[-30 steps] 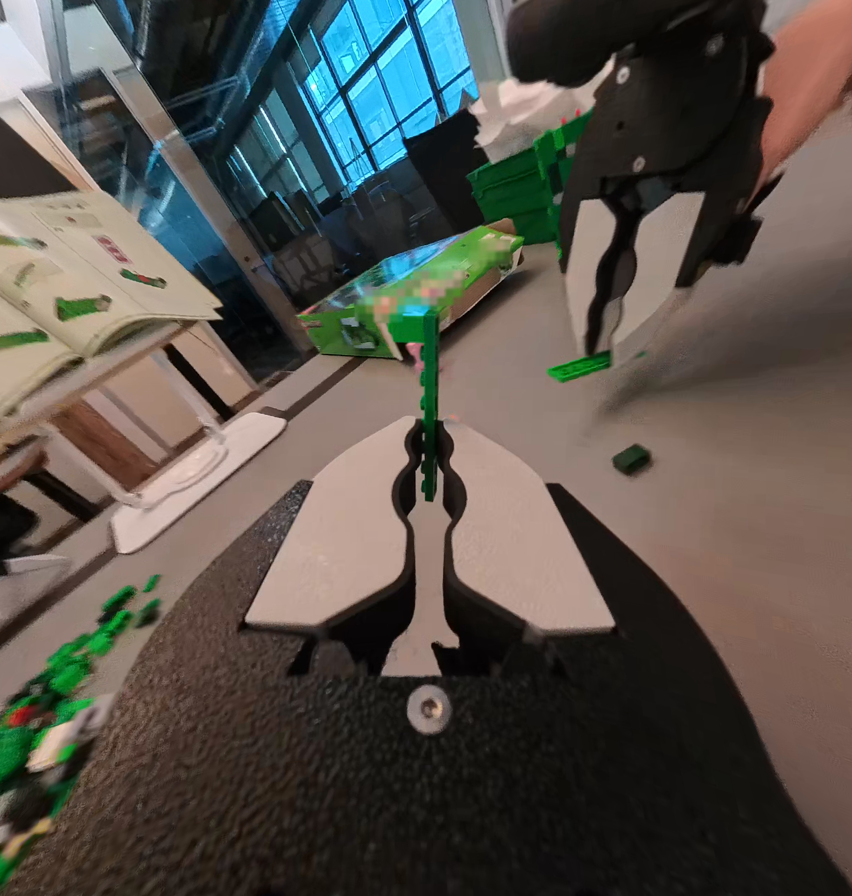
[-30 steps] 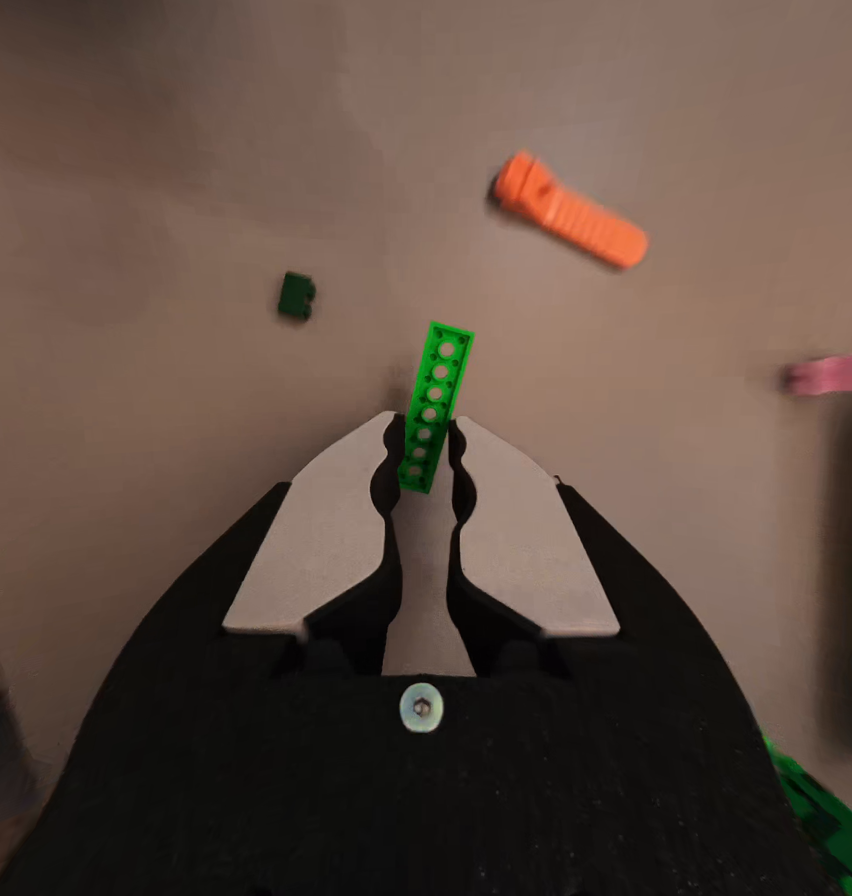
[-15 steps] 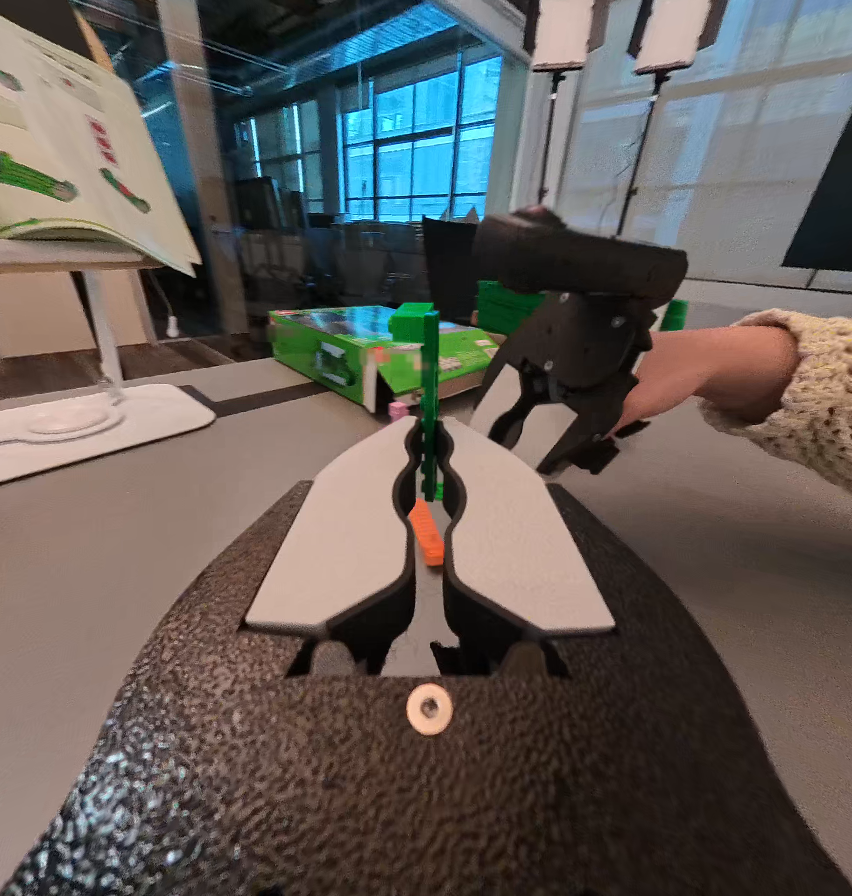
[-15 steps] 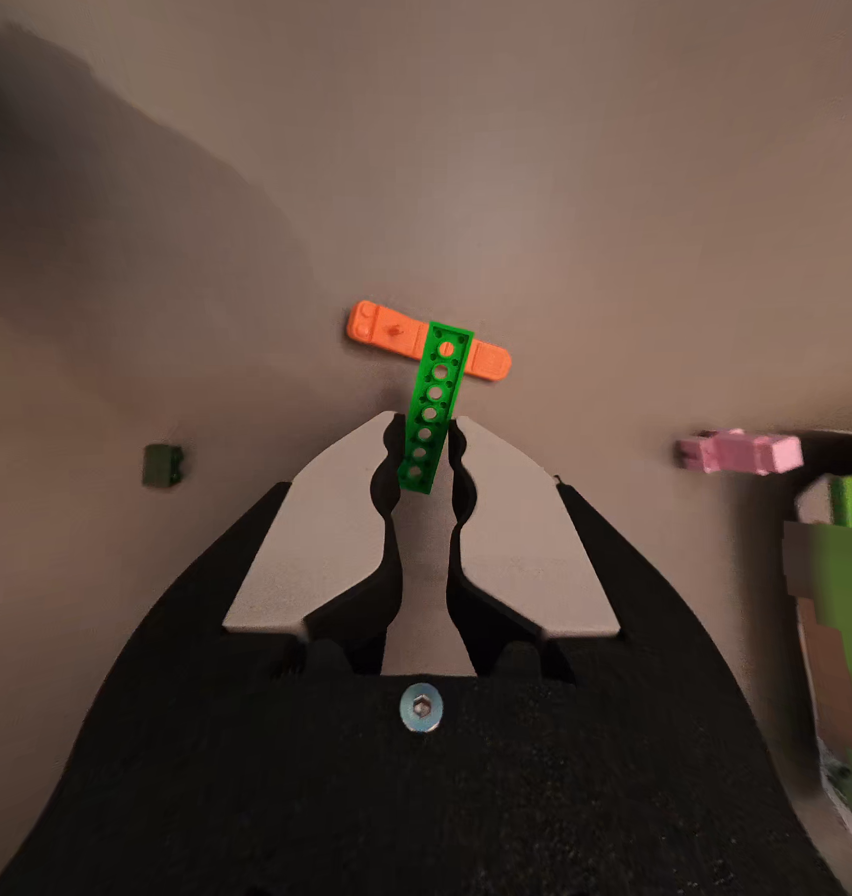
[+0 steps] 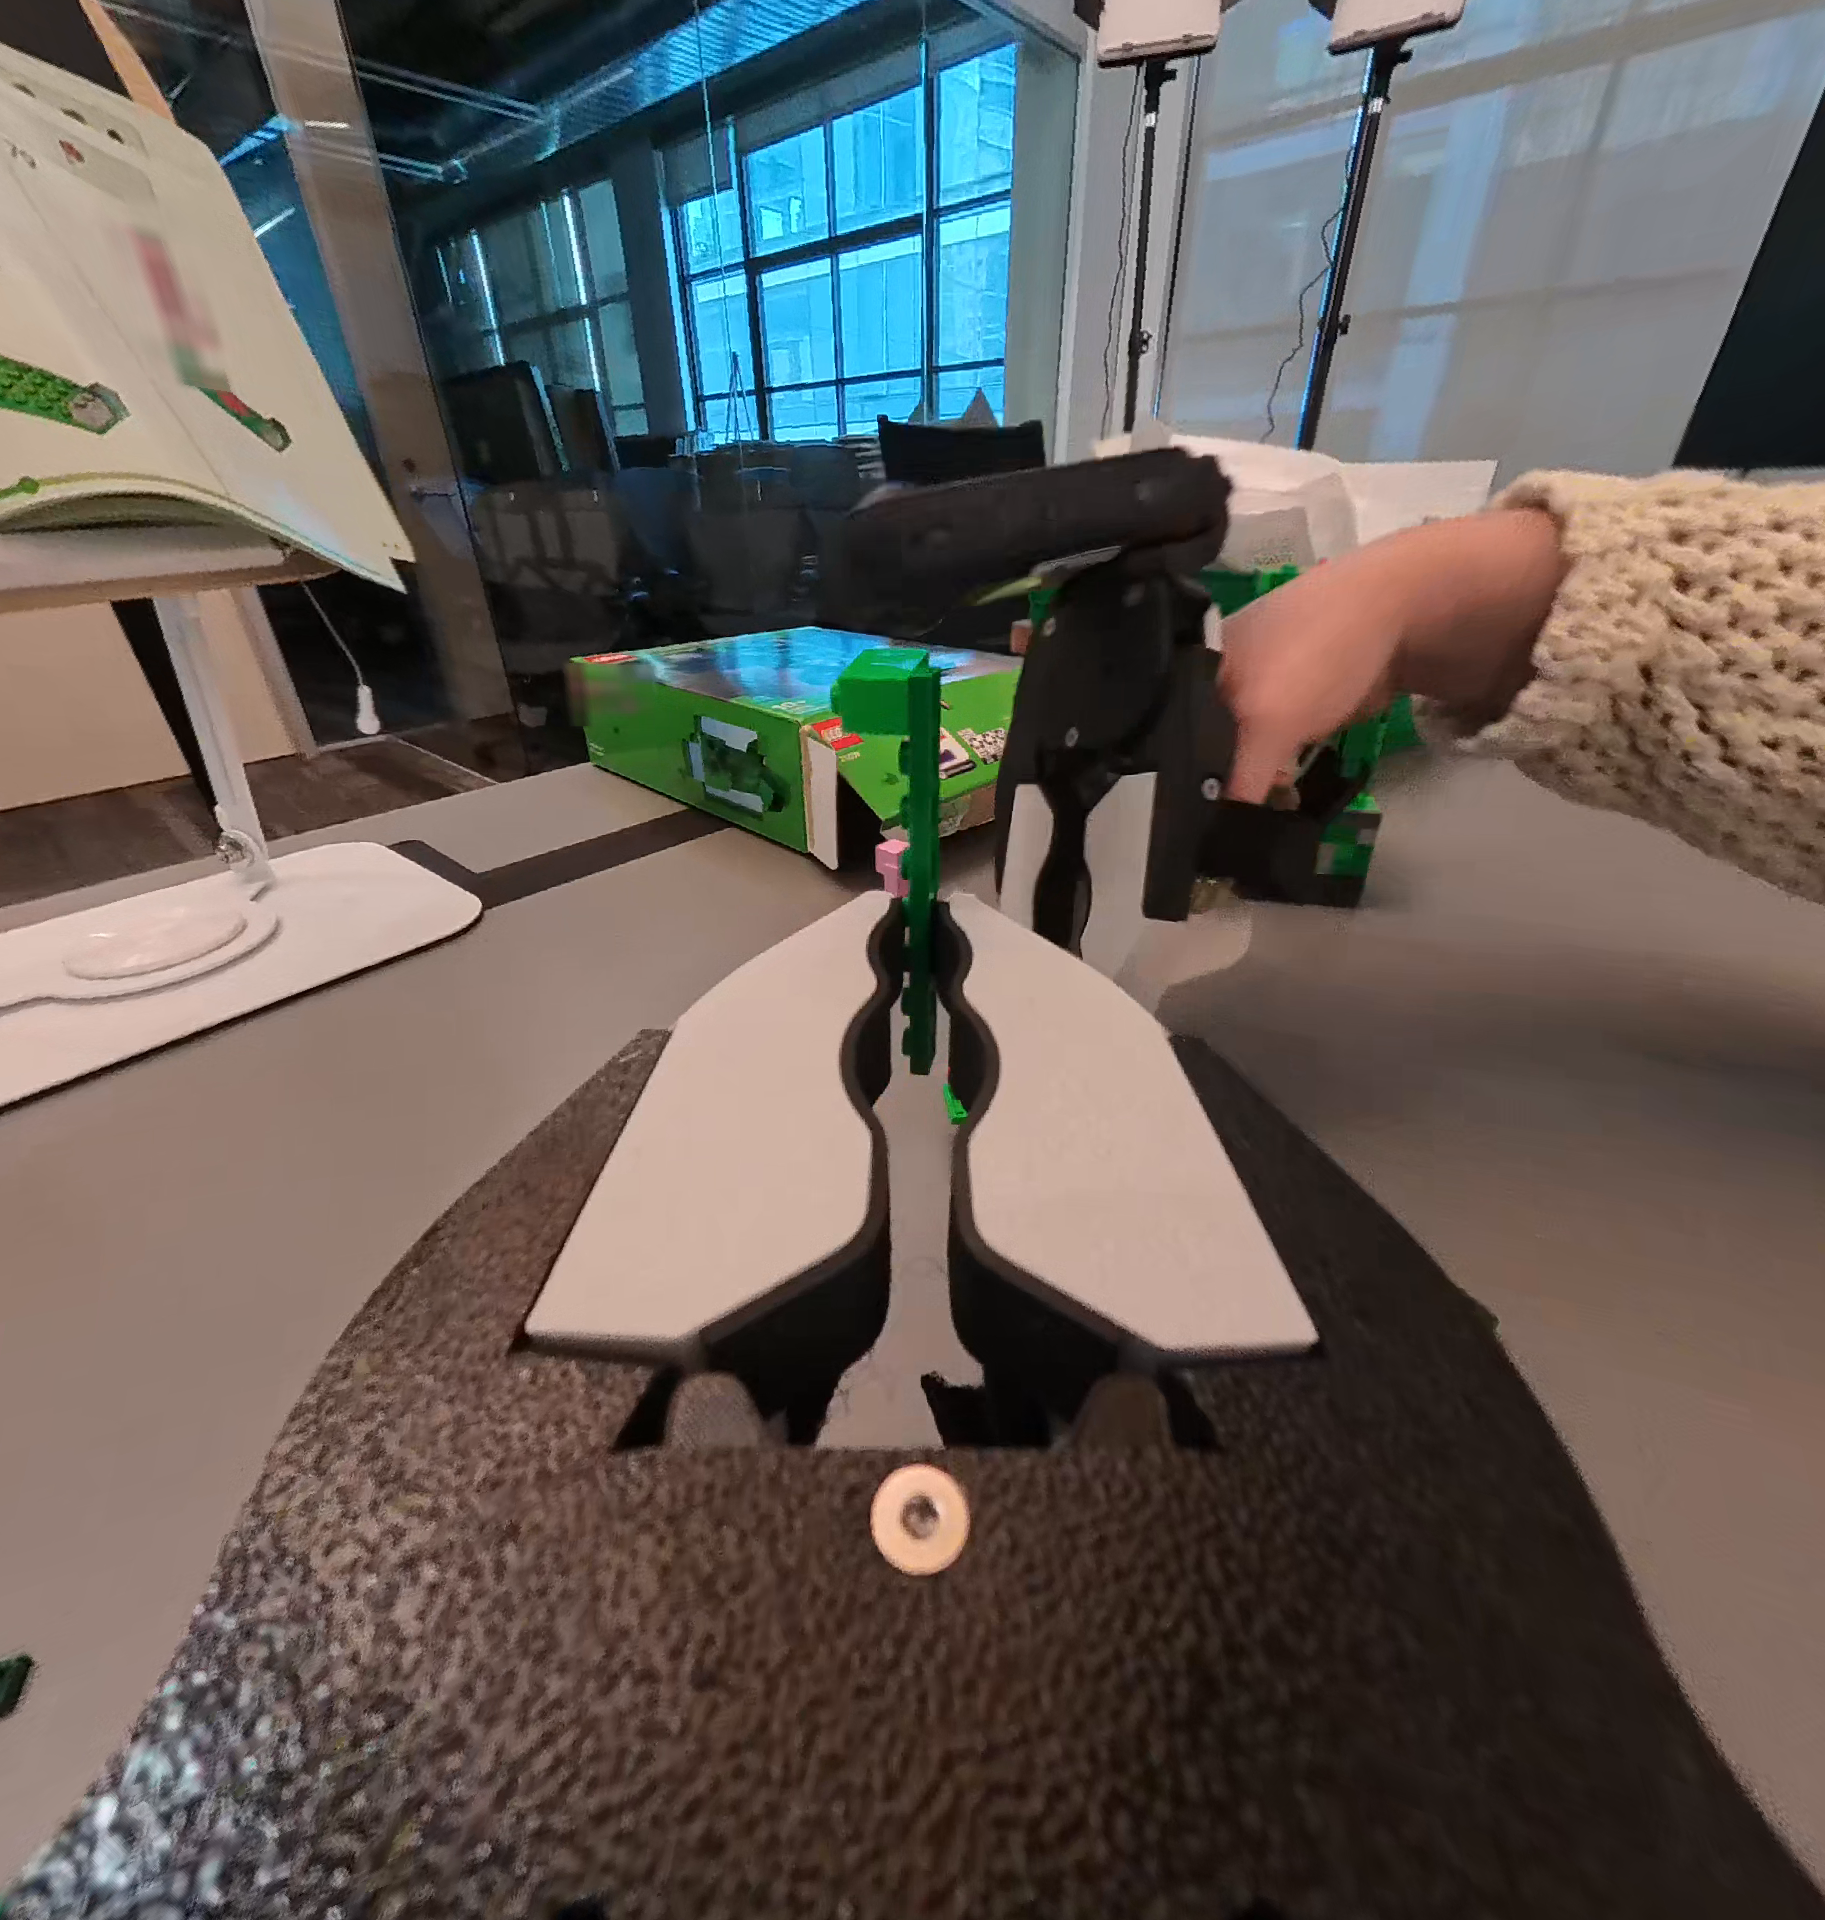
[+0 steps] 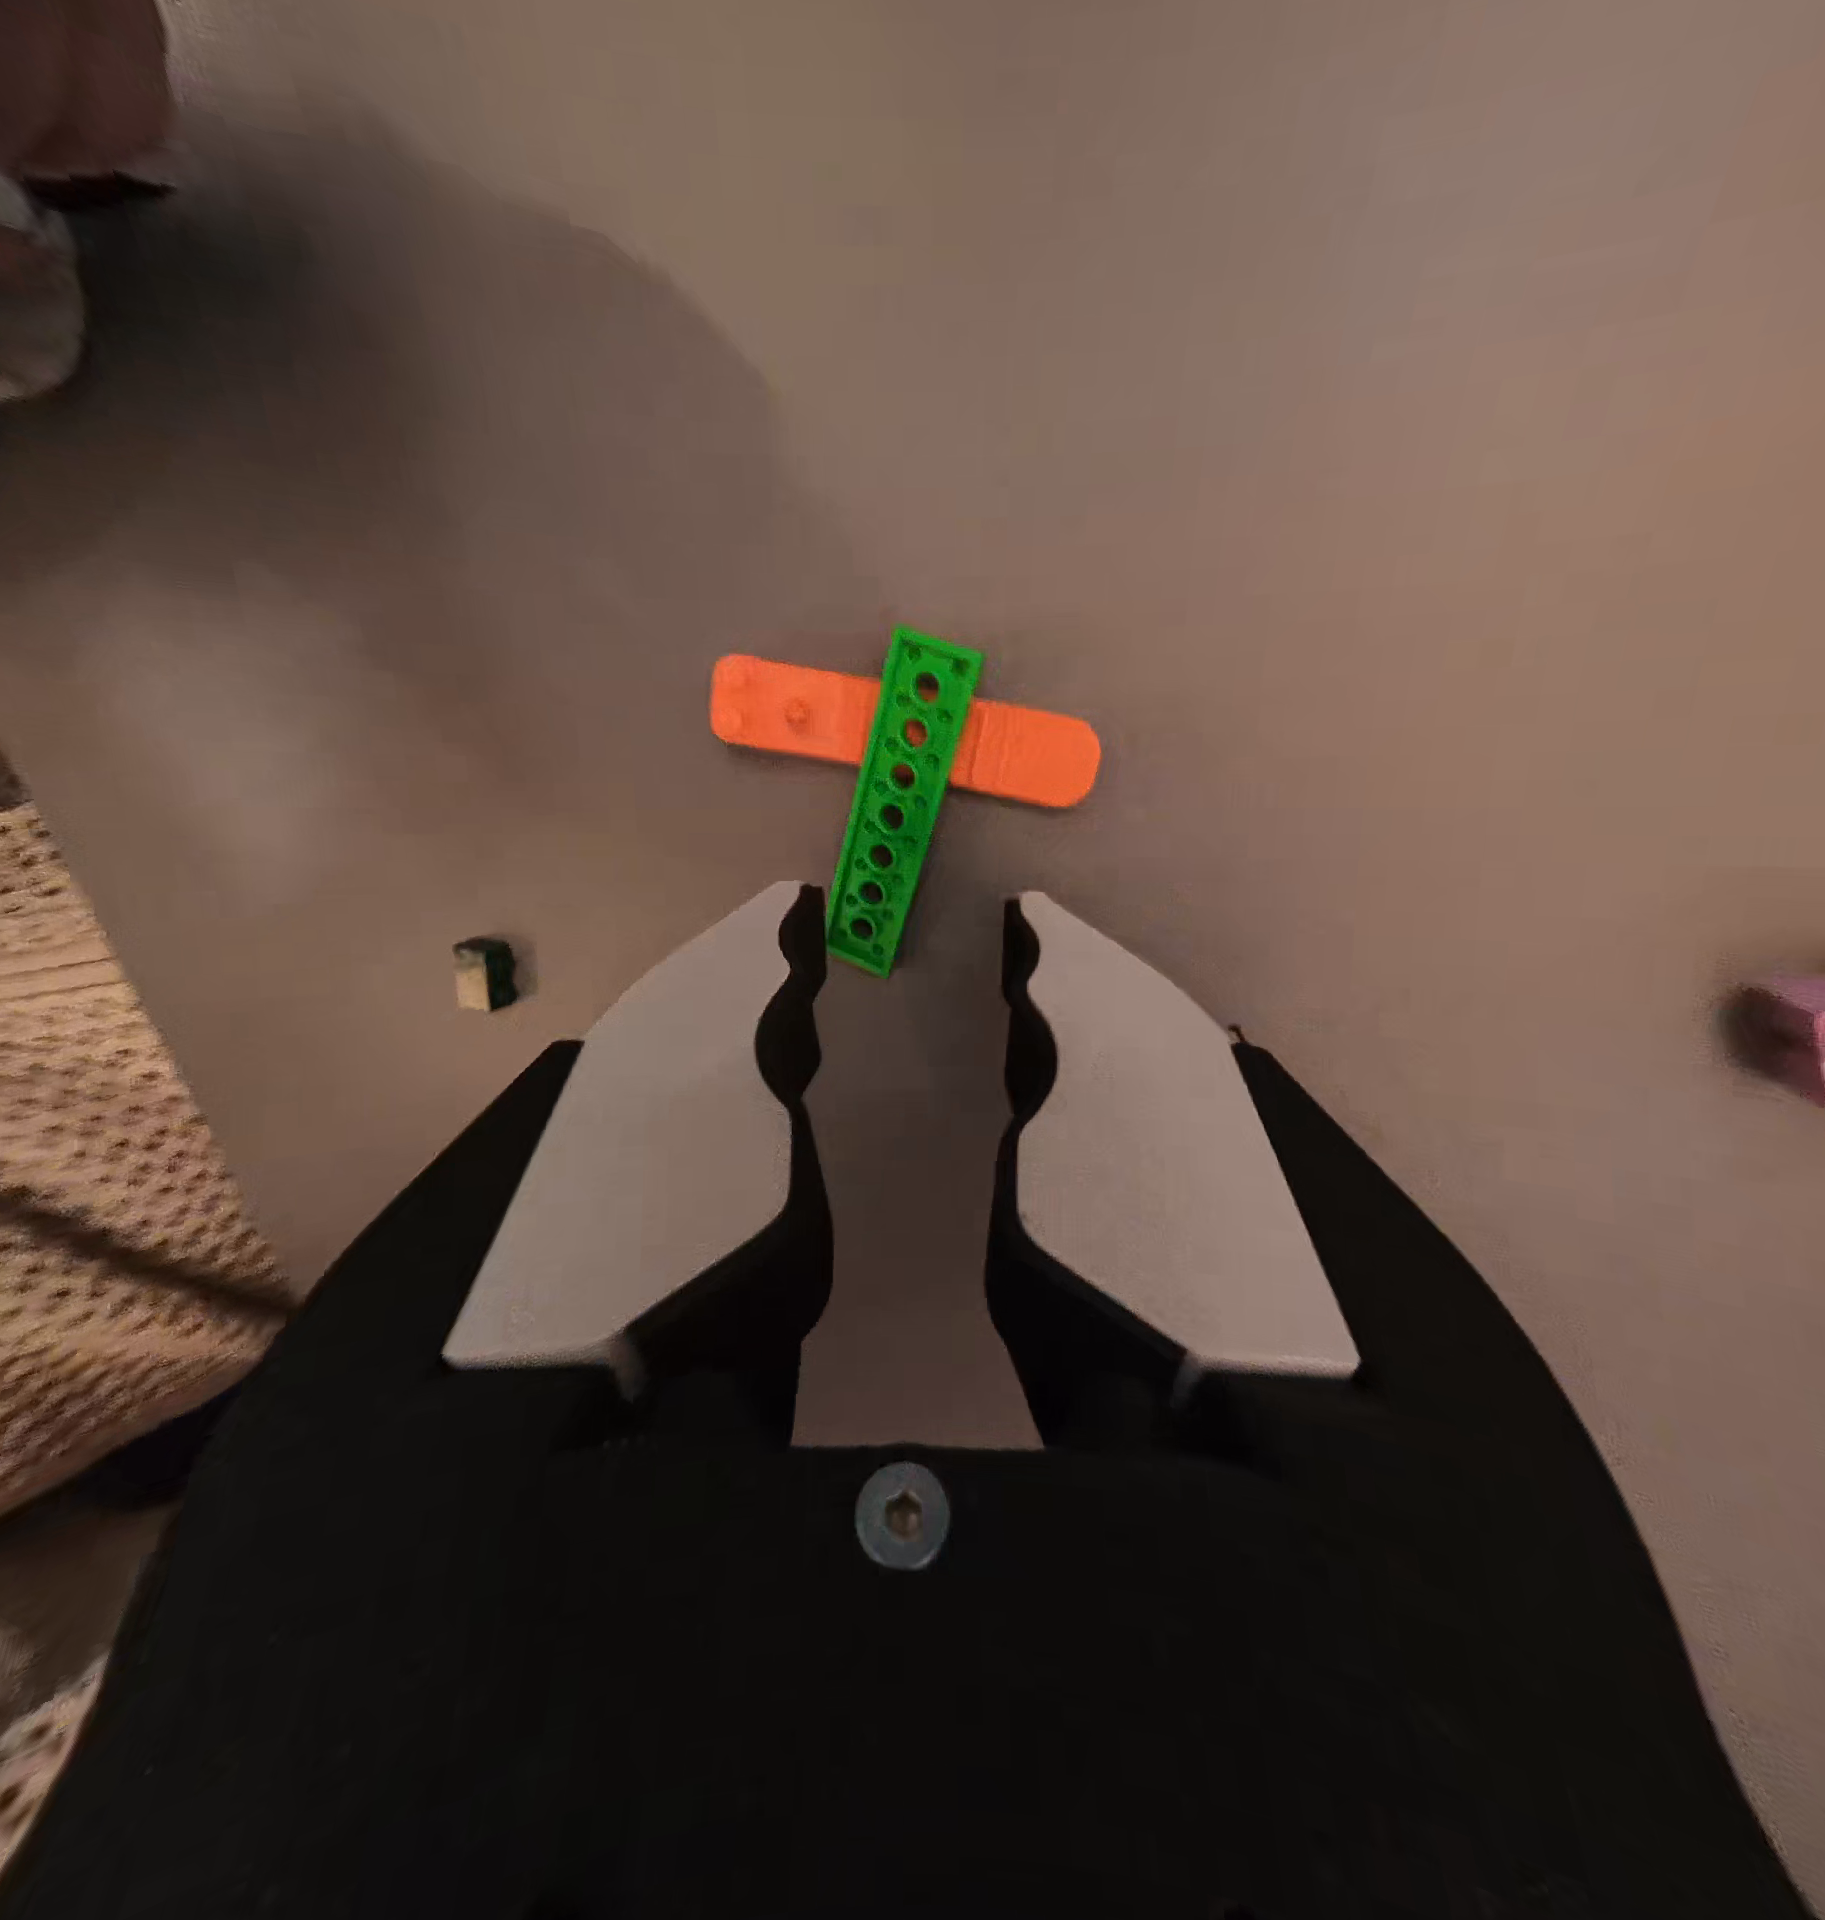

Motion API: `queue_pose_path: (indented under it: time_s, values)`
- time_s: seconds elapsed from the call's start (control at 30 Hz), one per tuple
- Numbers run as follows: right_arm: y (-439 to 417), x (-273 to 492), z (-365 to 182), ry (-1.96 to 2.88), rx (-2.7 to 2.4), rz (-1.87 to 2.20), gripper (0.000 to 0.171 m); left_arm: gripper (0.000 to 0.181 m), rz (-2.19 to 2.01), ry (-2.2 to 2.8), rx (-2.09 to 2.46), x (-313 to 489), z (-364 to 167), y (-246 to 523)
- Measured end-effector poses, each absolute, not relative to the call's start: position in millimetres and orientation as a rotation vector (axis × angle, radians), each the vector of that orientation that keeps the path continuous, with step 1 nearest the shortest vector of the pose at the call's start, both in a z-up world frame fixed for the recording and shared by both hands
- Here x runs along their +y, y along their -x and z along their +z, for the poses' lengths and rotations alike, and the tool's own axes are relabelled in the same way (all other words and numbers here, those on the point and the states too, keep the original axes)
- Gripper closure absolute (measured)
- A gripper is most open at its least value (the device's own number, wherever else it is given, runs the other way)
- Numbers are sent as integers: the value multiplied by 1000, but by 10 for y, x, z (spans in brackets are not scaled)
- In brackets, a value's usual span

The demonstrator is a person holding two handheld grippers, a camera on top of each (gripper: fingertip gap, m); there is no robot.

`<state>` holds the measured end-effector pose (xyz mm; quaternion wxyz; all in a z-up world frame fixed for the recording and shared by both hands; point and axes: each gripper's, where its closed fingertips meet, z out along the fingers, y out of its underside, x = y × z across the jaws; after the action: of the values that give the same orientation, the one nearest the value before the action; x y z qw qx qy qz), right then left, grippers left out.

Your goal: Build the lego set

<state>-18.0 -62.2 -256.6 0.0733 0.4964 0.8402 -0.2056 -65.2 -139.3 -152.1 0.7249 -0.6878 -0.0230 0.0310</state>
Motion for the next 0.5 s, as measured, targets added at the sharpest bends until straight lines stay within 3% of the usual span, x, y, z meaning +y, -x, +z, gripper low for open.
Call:
queue_pose_path:
  time_s: [0.2,0.5]
  values:
    - [170,-604,-2624,-1518,2297,-570,146,177,66,1514,-30,-1395,-1508,614]
    - [208,-759,-2596,-1468,2199,-628,142,177,53,1522,-22,-1397,-1541,598]
